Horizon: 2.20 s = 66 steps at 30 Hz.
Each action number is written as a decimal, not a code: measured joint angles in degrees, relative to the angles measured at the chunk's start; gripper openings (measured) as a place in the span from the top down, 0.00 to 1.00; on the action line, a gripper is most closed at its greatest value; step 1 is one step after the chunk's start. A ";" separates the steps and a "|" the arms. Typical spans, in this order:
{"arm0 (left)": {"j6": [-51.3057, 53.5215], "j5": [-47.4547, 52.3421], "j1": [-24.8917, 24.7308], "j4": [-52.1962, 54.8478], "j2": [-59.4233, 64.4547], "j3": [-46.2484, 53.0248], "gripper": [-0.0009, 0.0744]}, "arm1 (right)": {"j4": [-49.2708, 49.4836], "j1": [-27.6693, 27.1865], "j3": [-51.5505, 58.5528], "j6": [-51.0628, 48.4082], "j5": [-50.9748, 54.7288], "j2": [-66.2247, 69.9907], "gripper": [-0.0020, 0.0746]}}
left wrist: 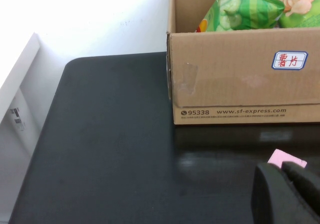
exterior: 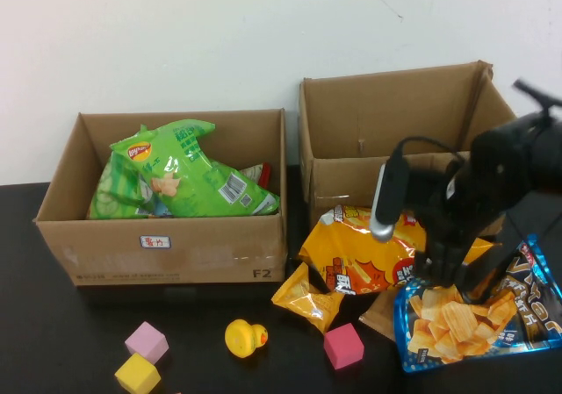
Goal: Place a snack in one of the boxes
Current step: Pick up the potato chip, then place the potato chip in the potato chip box
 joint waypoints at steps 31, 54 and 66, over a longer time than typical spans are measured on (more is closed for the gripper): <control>0.00 0.00 0.00 0.00 0.00 0.00 0.99 | 2.77 5.30 -0.02 9.27 2.32 -21.25 0.96; 0.00 0.00 0.00 0.00 0.00 0.00 0.99 | 10.31 15.28 -30.86 16.54 -27.29 13.34 0.96; 0.00 0.00 0.00 0.00 0.00 0.00 0.99 | 12.70 14.69 -55.26 16.06 -8.21 32.38 0.96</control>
